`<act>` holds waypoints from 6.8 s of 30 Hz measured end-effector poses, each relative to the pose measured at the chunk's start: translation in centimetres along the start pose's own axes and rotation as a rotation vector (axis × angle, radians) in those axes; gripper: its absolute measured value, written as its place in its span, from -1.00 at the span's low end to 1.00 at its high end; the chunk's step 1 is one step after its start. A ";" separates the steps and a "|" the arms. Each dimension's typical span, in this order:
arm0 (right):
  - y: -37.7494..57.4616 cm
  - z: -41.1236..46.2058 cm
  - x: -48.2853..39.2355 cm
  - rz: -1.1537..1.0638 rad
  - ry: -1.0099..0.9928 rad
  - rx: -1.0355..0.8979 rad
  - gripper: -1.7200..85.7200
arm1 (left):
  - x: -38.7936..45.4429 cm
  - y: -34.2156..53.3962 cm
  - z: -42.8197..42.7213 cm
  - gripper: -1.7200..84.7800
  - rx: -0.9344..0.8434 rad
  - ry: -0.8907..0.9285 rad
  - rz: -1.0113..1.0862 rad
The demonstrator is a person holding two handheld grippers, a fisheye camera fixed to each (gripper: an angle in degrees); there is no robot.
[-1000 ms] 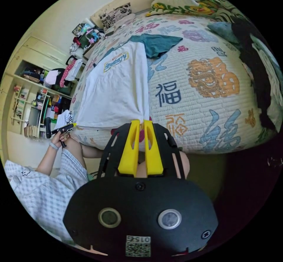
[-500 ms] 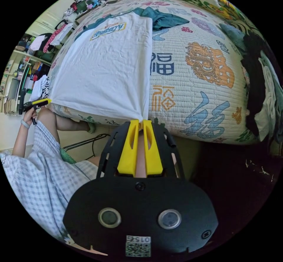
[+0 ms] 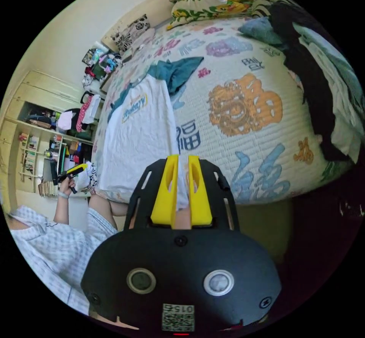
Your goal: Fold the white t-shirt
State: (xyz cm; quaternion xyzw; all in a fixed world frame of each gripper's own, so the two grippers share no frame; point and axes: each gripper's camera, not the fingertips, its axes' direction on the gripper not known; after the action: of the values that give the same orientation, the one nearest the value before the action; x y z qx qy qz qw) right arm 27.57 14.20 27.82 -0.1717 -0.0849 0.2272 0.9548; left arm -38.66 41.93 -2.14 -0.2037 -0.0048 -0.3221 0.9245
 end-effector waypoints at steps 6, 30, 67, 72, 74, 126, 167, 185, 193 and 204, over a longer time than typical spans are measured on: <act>-11.2 6.9 4.9 0.115 -0.270 0.031 -0.83 | 11.5 -24.6 8.9 -0.81 0.176 0.283 0.349; -23.7 6.1 15.5 0.154 -0.225 -0.102 -0.94 | 41.5 -49.5 40.4 -0.96 -0.001 0.284 0.177; -30.2 17.8 9.1 0.335 -0.201 -0.258 -0.97 | 26.8 -51.4 27.6 -0.86 -0.070 0.632 0.283; -34.5 21.6 0.0 0.102 -0.255 -0.308 -0.96 | 8.7 -38.0 19.7 -0.86 0.029 0.413 -0.240; -37.3 25.1 -6.1 -0.013 -0.298 -0.350 -0.95 | 0.0 -31.6 14.8 -0.85 0.042 0.208 -0.455; -42.7 82.6 -86.4 -0.979 0.110 -0.641 -0.91 | -40.3 8.0 -35.3 -0.98 0.193 0.251 -0.781; -35.6 66.8 -63.1 -0.740 -0.024 -0.805 -0.97 | -36.7 15.1 -35.3 -0.85 0.153 0.417 -0.750; -13.3 40.3 -14.7 0.349 0.216 -0.968 -0.81 | -23.3 11.7 -17.8 -0.95 -0.340 0.361 -0.740; -10.7 34.2 -9.0 0.300 0.116 -0.932 -0.98 | -17.5 6.8 -11.0 -0.97 -0.483 0.174 -0.542; -6.0 27.9 -1.6 0.393 0.049 -0.945 -0.96 | -11.5 1.9 1.5 -0.95 -0.588 0.045 -0.514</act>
State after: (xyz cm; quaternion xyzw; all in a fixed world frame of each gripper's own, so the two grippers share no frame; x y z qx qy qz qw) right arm 21.87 16.52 55.72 -0.6025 -0.1223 0.3351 0.7140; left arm -46.43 50.67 -3.11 -0.4448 0.0570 -0.5352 0.7158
